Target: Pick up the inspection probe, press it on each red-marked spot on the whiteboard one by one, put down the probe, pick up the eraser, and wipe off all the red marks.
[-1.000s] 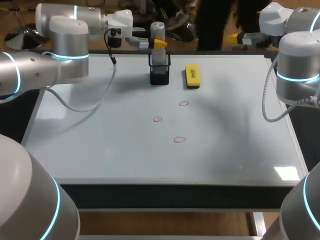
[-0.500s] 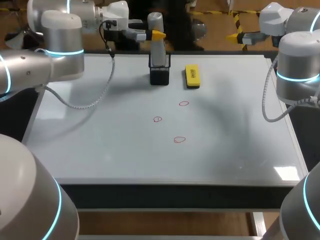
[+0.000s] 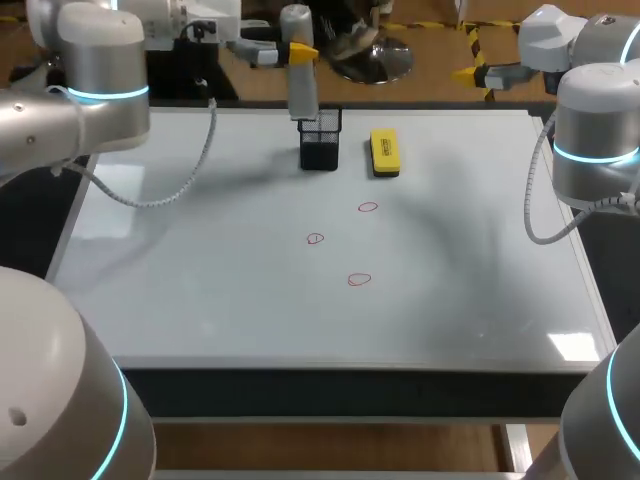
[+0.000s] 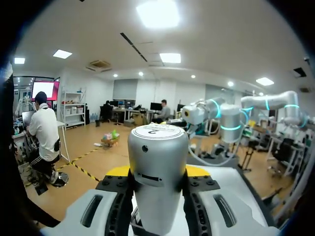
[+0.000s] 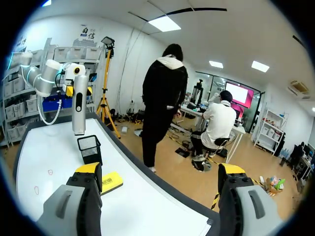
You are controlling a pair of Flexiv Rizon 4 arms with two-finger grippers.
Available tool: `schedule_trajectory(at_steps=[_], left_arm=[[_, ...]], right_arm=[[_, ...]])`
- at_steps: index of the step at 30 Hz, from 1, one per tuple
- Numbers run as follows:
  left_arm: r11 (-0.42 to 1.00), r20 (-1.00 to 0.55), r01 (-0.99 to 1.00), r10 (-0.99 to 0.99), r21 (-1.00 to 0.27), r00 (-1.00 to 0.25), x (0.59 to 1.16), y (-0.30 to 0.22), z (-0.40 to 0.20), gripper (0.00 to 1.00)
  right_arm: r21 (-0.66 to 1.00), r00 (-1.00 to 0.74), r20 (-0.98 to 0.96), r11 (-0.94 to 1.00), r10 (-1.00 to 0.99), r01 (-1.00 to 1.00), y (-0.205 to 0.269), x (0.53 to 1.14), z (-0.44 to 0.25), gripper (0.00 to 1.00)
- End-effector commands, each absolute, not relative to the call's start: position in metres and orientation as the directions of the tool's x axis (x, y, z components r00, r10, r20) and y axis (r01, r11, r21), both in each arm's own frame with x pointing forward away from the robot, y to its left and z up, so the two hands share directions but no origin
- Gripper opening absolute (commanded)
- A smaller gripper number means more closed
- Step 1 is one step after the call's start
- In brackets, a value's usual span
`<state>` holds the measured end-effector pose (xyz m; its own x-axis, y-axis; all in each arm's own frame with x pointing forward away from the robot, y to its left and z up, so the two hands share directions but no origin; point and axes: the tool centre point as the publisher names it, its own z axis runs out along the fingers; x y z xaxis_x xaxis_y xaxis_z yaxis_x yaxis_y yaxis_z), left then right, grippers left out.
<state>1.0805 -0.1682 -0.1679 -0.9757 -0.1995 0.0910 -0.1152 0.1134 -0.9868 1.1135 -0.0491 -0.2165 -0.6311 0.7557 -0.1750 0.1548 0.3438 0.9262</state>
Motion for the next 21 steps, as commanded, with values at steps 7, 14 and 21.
schedule_trajectory(at_steps=[7, 14, 21], left_arm=[[0.115, 0.077, -0.109, -0.254, -0.987, -0.964, 1.065, -0.132, -0.161, 0.00], [0.124, 0.058, -0.099, -0.299, -0.987, -0.952, 1.059, -0.109, -0.166, 0.00], [0.126, 0.045, -0.094, -0.344, -0.988, -0.938, 1.054, -0.086, -0.173, 0.00]], right_arm=[[0.926, -0.632, -0.175, 0.345, 0.755, 0.156, -0.049, 1.114, -0.216, 1.00], [0.926, -0.632, -0.175, 0.345, 0.755, 0.156, -0.049, 1.114, -0.216, 1.00], [0.926, -0.632, -0.175, 0.345, 0.755, 0.156, -0.049, 1.114, -0.216, 1.00]])
